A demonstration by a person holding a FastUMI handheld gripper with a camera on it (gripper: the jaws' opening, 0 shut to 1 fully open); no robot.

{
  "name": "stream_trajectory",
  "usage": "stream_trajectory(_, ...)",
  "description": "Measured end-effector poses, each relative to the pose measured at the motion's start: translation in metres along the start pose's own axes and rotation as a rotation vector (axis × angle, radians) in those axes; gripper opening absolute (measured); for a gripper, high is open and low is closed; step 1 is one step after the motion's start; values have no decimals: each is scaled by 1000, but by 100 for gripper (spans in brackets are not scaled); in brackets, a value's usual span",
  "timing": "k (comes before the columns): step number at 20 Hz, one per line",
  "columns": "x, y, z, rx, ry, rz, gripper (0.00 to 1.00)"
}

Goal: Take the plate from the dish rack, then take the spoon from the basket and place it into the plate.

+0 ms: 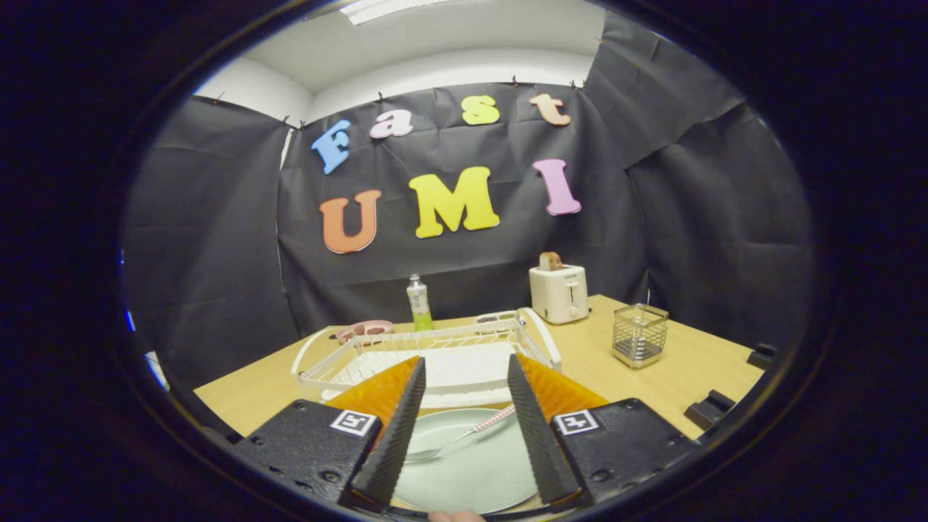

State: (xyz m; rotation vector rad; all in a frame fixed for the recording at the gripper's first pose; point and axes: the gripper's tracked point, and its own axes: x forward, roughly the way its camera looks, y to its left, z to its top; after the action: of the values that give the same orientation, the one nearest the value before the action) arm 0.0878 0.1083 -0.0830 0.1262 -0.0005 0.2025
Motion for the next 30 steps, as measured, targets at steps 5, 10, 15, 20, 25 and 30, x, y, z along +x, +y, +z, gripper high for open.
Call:
stream_trajectory(5,-32,-17,32,6,7,33,100)
stream_trajectory(10,-70,-47,52,57,41,16,100)
stream_trajectory(15,-97,-71,81,26,9,-6,100)
stream_trajectory(20,-116,-78,95,-26,-48,-46,100)
stream_trajectory(25,-128,-70,101,-59,-59,-17,100)
stream_trajectory(30,-133,-68,102,-61,-64,-15,100)
